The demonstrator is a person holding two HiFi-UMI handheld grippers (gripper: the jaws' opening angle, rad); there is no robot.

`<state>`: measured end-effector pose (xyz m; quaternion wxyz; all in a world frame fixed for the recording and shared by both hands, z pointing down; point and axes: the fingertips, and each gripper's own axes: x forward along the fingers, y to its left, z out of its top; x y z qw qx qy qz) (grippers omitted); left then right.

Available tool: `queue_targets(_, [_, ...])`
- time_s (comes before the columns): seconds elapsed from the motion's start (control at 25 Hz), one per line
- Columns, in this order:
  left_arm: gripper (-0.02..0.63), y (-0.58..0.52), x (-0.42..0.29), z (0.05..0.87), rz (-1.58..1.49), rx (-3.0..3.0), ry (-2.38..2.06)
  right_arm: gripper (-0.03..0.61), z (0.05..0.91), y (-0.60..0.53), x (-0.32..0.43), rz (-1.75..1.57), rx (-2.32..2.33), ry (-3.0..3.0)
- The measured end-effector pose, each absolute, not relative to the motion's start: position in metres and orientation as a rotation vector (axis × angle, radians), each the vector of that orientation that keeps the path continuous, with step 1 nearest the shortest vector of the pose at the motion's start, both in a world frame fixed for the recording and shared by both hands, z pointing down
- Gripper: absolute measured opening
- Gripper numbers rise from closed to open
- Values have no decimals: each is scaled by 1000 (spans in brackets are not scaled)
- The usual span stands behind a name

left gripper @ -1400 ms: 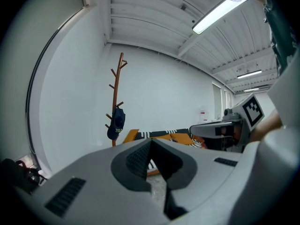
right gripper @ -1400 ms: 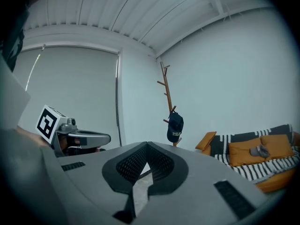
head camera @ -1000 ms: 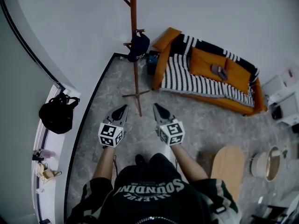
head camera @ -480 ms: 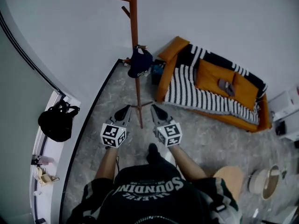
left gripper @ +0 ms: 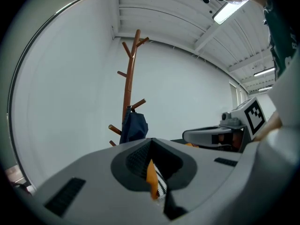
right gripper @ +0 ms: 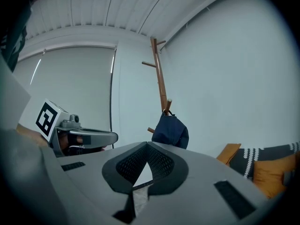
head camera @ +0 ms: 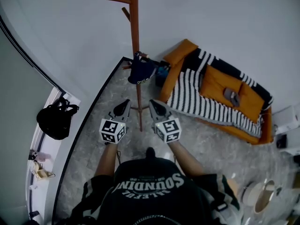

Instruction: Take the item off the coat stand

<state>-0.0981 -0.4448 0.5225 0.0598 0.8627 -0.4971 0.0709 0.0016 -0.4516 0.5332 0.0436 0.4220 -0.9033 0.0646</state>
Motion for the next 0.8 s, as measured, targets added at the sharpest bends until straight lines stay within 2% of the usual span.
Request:
queue_targets(0.4, [0, -461, -94, 531, 226, 2577, -1521, 10, 536, -468, 4, 198, 1243, -2779])
queue_targets(0.48, [0, -462, -96, 533, 225, 2570, -1524, 108, 540, -472, 5, 217, 1269, -2797])
queue_targets(0.56, [0, -462, -97, 535, 225, 2565, -1525, 177, 542, -474, 4, 228, 1283, -2805])
queue_targets(0.8, [0, -463, -99, 539, 231, 2556, -1526, 207, 549, -479, 1, 235, 1263, -2795])
